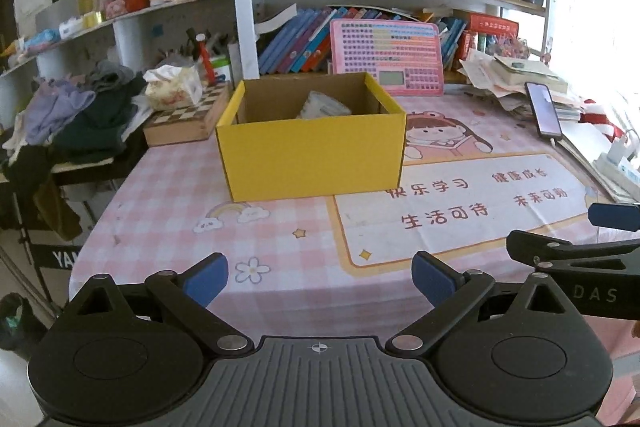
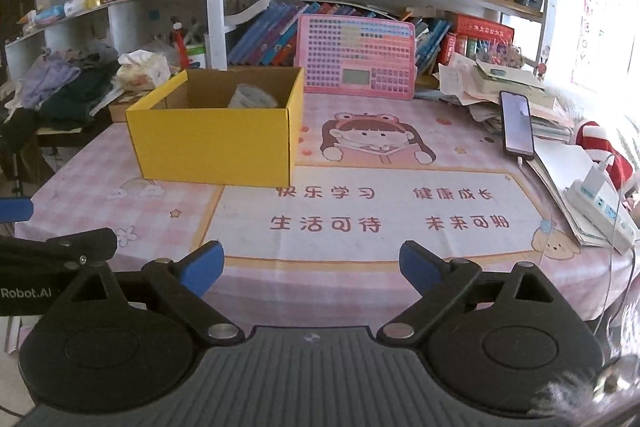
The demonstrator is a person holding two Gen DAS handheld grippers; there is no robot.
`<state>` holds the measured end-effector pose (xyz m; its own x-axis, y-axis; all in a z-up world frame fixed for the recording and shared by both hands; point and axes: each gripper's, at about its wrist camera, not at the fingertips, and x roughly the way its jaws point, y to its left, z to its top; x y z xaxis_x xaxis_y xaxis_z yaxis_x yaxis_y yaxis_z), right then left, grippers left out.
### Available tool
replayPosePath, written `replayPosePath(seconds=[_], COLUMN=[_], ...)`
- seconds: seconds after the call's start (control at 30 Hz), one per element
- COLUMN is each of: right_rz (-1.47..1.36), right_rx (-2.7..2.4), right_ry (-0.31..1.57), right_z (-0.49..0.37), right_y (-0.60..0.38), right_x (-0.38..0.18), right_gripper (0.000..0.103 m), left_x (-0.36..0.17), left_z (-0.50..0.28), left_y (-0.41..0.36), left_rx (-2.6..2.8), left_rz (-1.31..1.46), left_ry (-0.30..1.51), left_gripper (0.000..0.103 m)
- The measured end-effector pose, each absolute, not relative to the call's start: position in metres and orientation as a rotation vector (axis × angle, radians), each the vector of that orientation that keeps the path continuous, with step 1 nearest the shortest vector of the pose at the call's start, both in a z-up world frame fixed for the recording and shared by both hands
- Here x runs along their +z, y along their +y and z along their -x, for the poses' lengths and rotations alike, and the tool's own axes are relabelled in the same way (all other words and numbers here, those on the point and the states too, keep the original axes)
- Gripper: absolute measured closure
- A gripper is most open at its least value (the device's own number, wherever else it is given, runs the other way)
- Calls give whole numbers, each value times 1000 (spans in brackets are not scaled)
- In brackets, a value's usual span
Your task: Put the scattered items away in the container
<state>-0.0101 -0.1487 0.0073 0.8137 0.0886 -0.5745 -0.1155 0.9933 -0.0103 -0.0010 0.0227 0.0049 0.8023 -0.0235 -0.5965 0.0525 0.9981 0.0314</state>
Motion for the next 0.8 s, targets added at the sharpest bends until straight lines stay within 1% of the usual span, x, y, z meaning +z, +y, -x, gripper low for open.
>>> replayPosePath(seconds=[0.1,0.17,0.37,0.43,0.8], right_rz=[44,39,30,26,28], right_rx=[106,105,84,75,81], right_ry=[617,630,659,645,672], right_z=[9,8,11,13,11], right_y=[-151,-153,-155,-156,-153], right_x=[7,7,5,7,3], right_gripper=[8,7,6,2,0], left_x=[4,4,-1,0,-7], left_z=[-1,0,3,5,3], left_y=[22,23,22,25,31], left_rx=[-18,2,-20,-12,-8], left_rz=[-51,-52,-53,-39,-4], left_ry=[662,668,699,695,744], left_gripper=[2,0,0,0,0])
